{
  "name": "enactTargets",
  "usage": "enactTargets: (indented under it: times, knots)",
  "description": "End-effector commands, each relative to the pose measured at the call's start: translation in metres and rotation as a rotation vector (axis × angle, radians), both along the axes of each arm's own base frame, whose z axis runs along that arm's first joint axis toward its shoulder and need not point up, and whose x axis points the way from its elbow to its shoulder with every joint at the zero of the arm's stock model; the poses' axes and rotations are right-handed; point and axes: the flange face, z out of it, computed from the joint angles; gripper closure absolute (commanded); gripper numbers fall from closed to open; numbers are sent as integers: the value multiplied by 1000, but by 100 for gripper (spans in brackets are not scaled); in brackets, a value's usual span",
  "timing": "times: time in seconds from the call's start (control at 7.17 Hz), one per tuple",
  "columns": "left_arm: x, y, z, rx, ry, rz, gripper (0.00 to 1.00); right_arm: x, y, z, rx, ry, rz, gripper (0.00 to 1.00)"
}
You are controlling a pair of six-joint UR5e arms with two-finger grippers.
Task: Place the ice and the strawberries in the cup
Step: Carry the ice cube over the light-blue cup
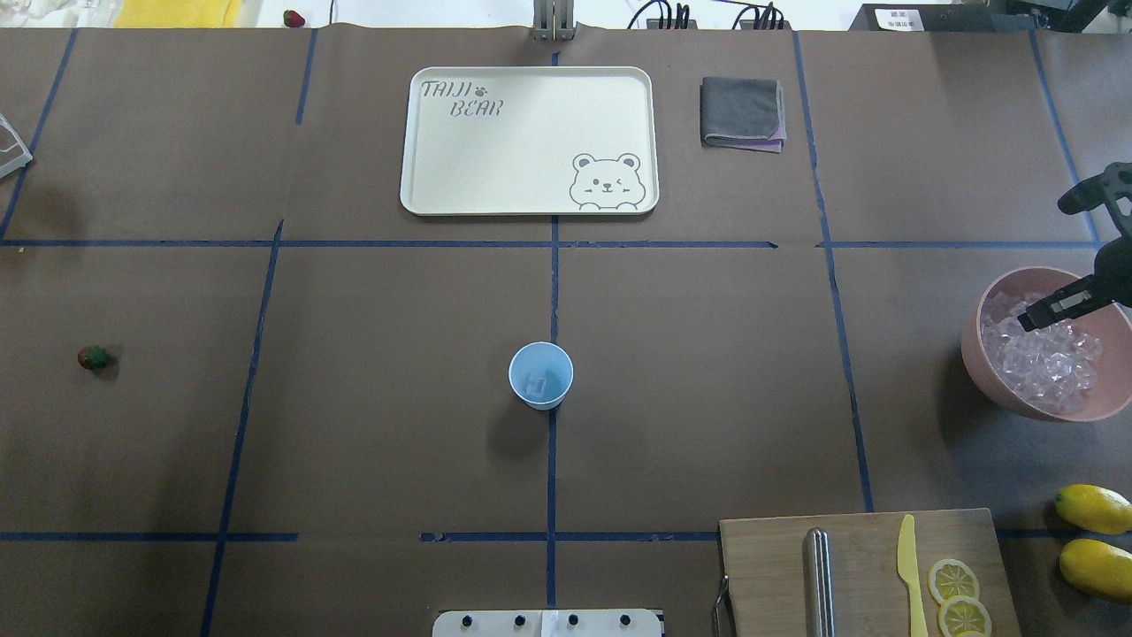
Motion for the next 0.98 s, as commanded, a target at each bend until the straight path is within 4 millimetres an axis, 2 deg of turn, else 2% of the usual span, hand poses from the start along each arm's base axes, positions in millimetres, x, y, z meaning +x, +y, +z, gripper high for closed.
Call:
enactTargets:
  times: [0.0,0.14,0.28,0.42,0.56,0.84]
  knots:
    - [0,1,1,-1,1,0,0,-1,-16,-51,-14,-57,97,100]
    - [0,1,1,-3,1,0,0,-18,-26,-79,-44,-96,148,100]
    - [0,1,2,-5,3,1,0,-54,-28,-106,-62,-126,144,100]
    - [0,1,2,-5,3,1,0,-99,-24,-134,-94,-133,146,100]
    - [0,1,2,-5,3,1,0,-151,-19,-178,-138,-142,183,100]
    - [0,1,2,-6,3,0,0,-265,24,-261,-159,-66,198,100]
